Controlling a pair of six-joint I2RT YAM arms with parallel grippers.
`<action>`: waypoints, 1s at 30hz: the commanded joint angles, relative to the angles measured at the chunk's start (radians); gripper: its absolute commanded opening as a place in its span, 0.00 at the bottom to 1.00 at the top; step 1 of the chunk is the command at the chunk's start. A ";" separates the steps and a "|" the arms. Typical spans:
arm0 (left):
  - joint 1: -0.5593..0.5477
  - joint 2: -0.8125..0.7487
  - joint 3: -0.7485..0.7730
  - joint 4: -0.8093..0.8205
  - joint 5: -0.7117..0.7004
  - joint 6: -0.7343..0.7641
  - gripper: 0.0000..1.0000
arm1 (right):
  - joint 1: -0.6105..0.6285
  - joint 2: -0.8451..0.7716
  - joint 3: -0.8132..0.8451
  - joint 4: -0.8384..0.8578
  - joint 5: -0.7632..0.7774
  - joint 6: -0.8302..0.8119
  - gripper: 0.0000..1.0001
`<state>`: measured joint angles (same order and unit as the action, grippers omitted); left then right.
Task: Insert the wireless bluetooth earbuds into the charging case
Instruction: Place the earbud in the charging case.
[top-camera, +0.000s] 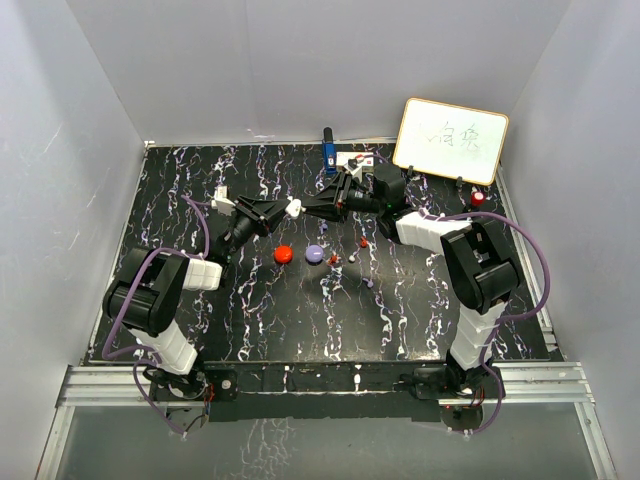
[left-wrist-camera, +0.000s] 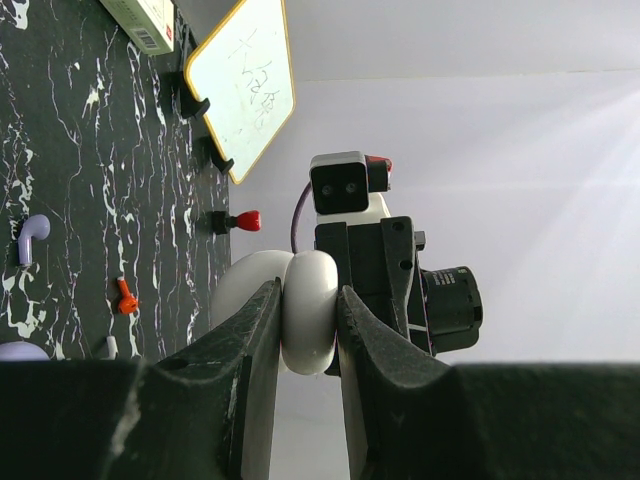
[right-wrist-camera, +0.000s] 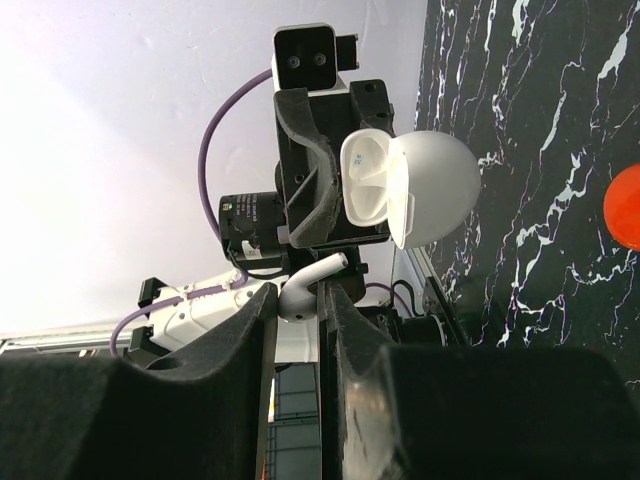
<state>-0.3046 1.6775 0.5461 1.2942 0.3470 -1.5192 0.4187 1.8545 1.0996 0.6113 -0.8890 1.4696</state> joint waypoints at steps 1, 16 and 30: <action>-0.006 -0.049 0.000 0.068 -0.002 -0.001 0.00 | 0.004 0.005 0.042 0.068 -0.001 0.006 0.00; -0.005 -0.070 -0.024 0.045 0.017 -0.007 0.00 | 0.005 0.023 0.049 0.063 -0.019 -0.001 0.00; -0.006 -0.071 -0.016 0.034 0.024 -0.007 0.00 | 0.005 0.041 0.060 0.057 -0.021 -0.006 0.00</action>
<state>-0.3054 1.6585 0.5251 1.2858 0.3561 -1.5261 0.4187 1.8957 1.1107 0.6109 -0.8974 1.4689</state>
